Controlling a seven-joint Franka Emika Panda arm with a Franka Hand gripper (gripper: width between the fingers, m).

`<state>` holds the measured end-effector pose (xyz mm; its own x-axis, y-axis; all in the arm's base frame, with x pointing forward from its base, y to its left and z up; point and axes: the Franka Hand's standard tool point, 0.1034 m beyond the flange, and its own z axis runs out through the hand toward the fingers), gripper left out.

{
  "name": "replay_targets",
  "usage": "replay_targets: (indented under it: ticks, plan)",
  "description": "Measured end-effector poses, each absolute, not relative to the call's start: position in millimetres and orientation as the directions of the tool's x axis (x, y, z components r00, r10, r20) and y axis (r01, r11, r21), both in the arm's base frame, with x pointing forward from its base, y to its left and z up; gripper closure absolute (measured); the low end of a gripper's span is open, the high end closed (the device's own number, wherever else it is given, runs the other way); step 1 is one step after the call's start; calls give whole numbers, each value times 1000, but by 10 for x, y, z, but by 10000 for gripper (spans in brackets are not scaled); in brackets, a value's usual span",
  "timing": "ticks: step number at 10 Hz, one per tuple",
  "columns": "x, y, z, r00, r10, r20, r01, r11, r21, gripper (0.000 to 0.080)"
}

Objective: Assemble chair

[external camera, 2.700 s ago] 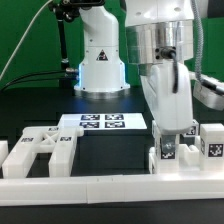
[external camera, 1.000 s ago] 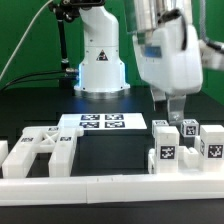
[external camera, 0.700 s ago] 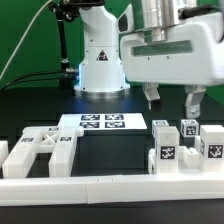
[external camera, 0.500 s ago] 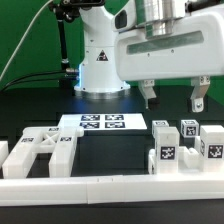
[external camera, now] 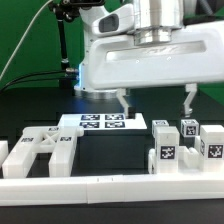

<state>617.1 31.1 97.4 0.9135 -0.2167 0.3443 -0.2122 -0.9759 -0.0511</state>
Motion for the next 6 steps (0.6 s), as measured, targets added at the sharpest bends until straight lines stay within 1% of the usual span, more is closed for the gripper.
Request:
replay_targets:
  ticks: [1,2,3,6]
  plan:
    - [6110,242,941,919,-64,388,-77,-997,20,150]
    - [6047,211,896,919,21,394,-2,-998,59,150]
    - [6059,228,896,923,19,384,-1,-999,52,150]
    - [6055,230,870,924,19,382,-1,-999,53,150]
